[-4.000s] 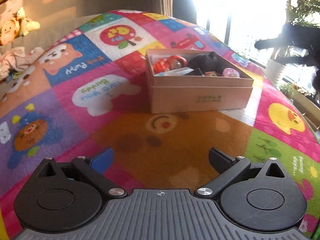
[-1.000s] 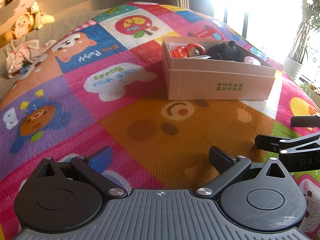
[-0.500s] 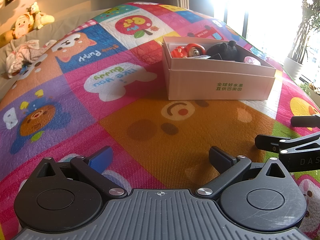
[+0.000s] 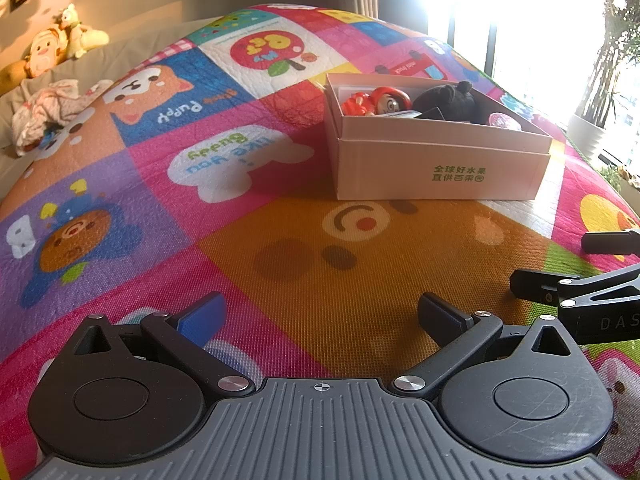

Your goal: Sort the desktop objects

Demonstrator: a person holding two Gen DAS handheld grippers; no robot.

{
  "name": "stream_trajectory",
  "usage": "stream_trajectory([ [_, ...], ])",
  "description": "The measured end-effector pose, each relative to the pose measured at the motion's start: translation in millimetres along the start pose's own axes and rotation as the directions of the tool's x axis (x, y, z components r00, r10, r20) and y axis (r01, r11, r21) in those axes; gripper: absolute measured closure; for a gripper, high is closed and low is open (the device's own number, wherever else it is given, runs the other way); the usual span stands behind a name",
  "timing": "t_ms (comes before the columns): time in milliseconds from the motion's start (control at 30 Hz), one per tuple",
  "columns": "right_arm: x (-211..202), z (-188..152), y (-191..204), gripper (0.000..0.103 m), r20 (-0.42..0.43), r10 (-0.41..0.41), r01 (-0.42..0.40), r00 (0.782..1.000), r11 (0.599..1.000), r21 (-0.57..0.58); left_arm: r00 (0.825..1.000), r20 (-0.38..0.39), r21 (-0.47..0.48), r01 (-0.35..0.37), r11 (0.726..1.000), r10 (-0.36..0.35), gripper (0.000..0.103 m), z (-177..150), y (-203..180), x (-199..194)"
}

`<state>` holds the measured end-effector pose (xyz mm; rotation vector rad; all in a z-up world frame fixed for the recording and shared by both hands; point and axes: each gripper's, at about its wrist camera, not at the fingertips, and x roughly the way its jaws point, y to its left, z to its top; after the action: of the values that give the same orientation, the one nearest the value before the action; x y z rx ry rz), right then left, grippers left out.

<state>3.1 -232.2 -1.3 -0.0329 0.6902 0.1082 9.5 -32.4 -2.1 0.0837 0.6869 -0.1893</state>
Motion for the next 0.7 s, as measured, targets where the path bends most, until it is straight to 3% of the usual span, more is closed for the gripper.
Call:
stream_trajectory([
  [700,-0.1,0.0,0.4,0.0,0.0,0.0,0.0,1.0,1.0,0.0,1.0,0.0,0.0,0.0,1.0,0.0,0.0,0.0,-0.3,0.1],
])
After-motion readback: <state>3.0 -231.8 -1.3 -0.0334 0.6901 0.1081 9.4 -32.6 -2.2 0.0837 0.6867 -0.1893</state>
